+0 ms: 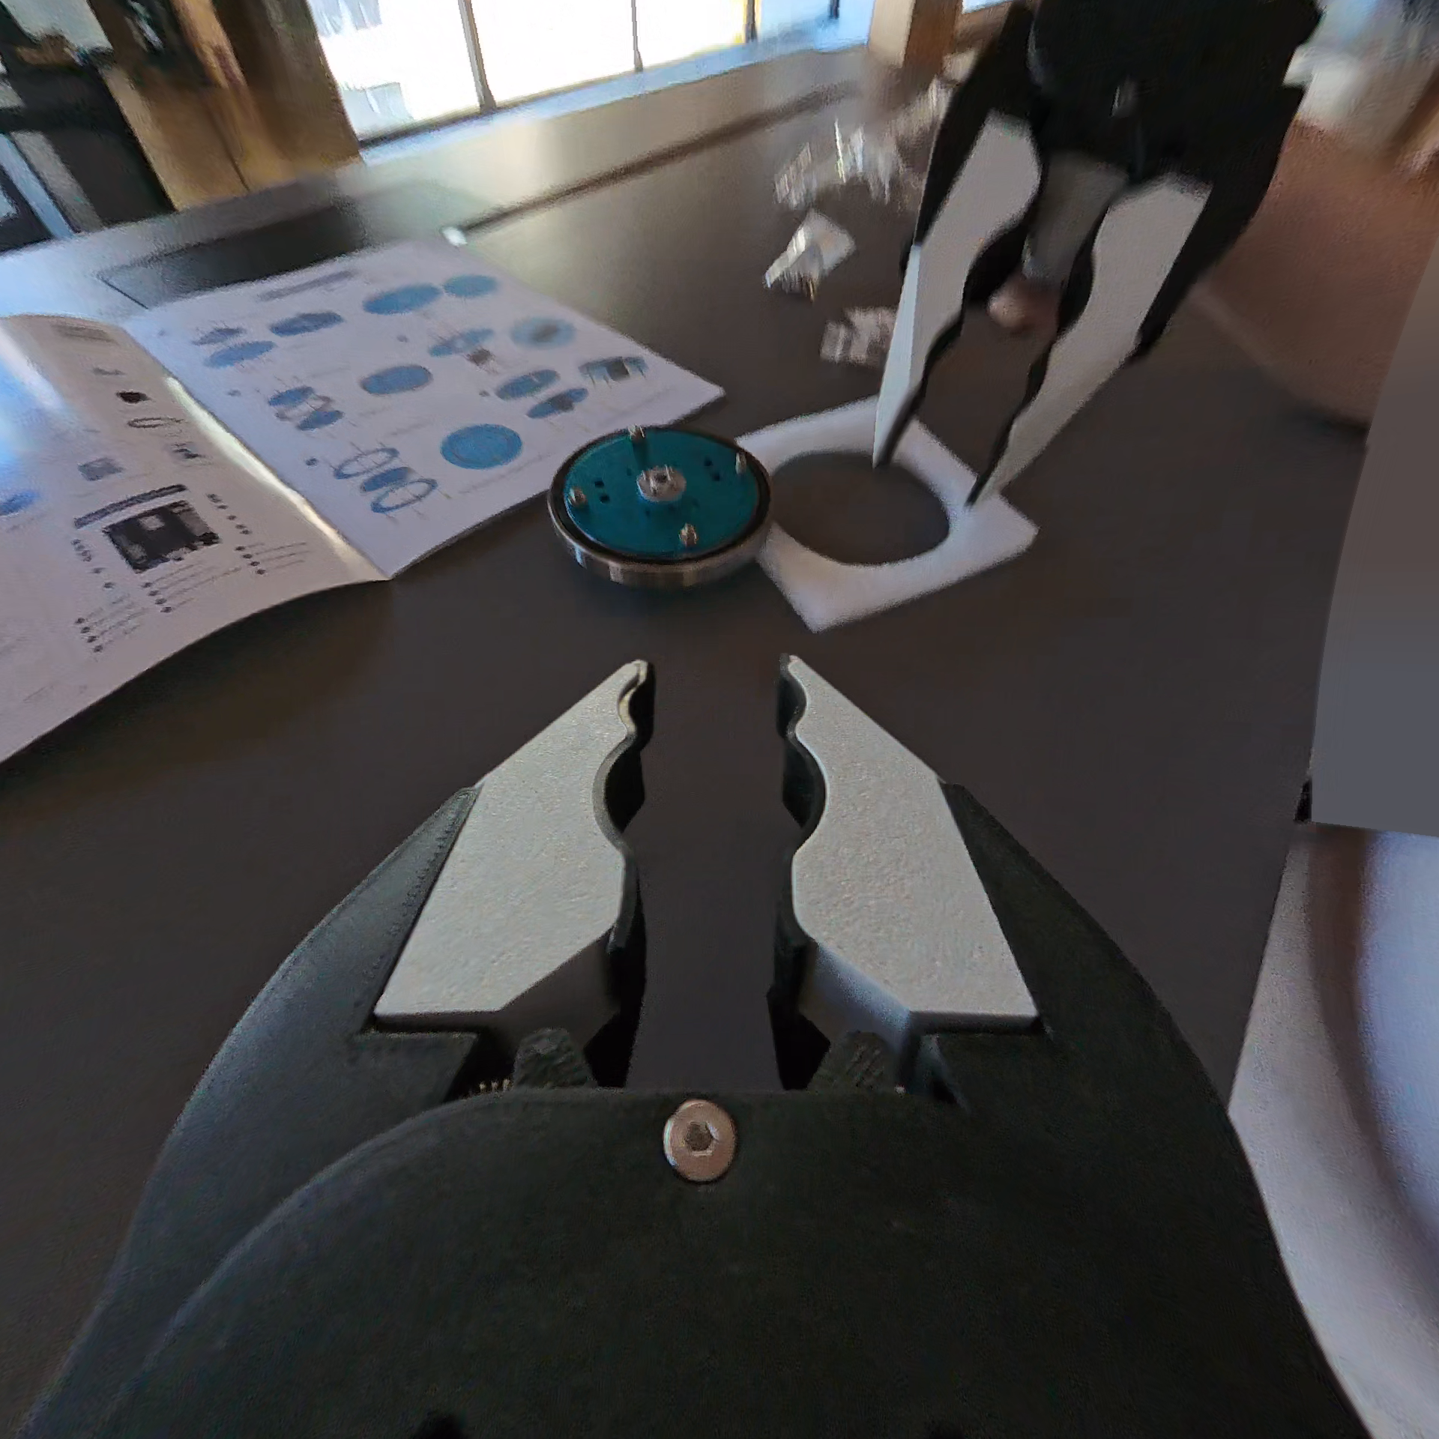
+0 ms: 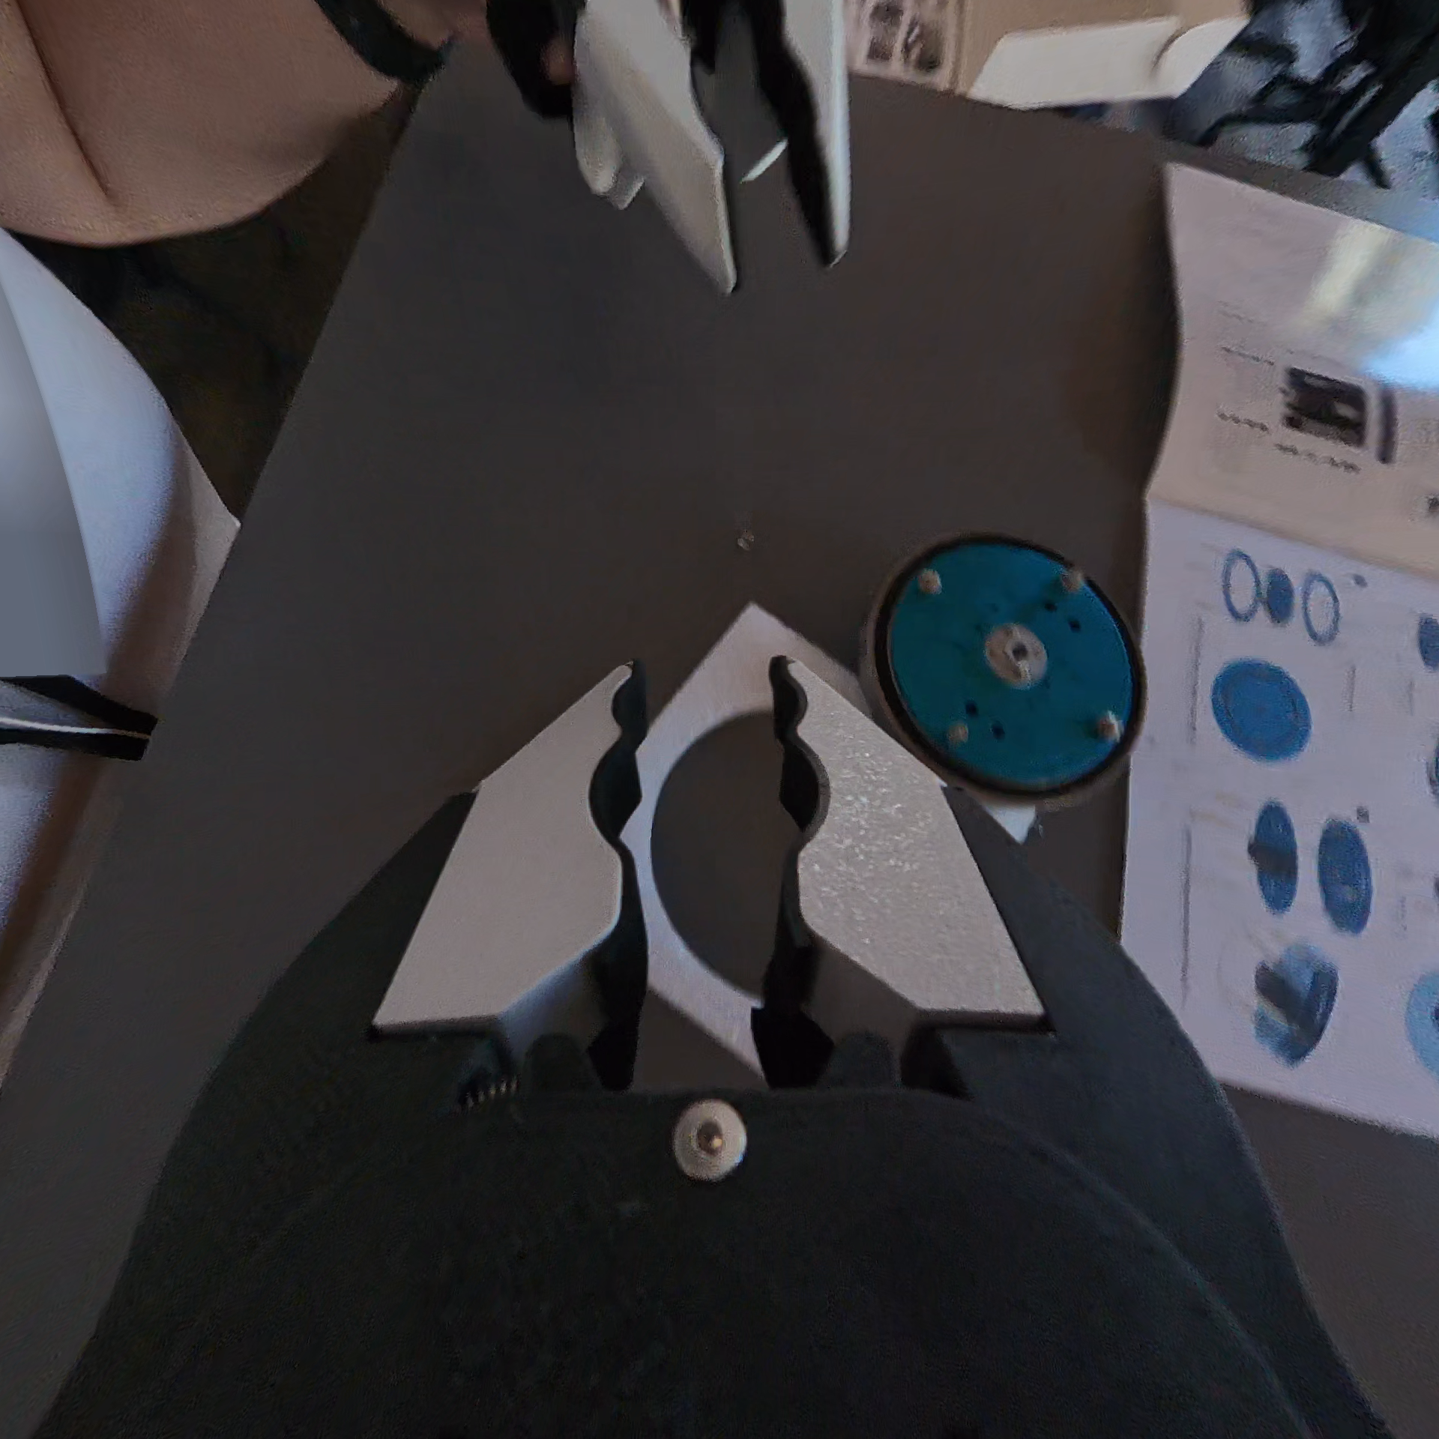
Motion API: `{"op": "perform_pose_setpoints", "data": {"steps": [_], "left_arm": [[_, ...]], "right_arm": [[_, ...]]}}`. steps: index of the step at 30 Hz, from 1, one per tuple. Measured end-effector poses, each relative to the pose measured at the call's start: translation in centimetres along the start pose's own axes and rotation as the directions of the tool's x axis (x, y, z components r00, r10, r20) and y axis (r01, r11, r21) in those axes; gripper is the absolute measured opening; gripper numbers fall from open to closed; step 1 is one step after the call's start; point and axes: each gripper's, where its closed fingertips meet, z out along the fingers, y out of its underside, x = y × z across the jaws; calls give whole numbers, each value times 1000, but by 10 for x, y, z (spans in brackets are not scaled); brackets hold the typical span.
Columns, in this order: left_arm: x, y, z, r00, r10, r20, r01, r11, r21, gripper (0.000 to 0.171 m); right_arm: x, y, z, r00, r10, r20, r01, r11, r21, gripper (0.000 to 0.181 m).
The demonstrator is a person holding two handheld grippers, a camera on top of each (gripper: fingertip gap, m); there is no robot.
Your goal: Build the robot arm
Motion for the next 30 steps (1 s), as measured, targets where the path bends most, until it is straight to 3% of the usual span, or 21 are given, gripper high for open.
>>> {"op": "perform_pose_setpoints", "data": {"steps": [3, 7, 16, 22, 26, 30], "left_arm": [[-1, -16, -18, 996, -80, 39, 71, 976, 207, 32], [0, -17, -33, 992, -72, 107, 40, 959, 280, 31], [-3, -18, -47, 990, -91, 111, 43, 923, 382, 24], [-2, -21, -53, 990, -97, 102, 46, 909, 414, 26], [-1, -22, -57, 989, -94, 110, 37, 900, 435, 27], [0, -24, -62, 990, -99, 104, 40, 886, 463, 28]], "right_arm": [[-2, -8, 33, 991, -128, 42, 133, 977, -165, 17], [7, -1, 64, 976, -198, 90, 217, 915, -340, 0], [3, 1, 81, 987, -62, 146, 114, 918, -380, 0], [11, -29, 65, 988, -111, 106, 140, 938, -319, 0], [7, -14, 71, 974, -115, 193, 190, 882, -432, 20], [5, -4, 73, 923, -268, 276, 373, 797, -475, 12]]}}
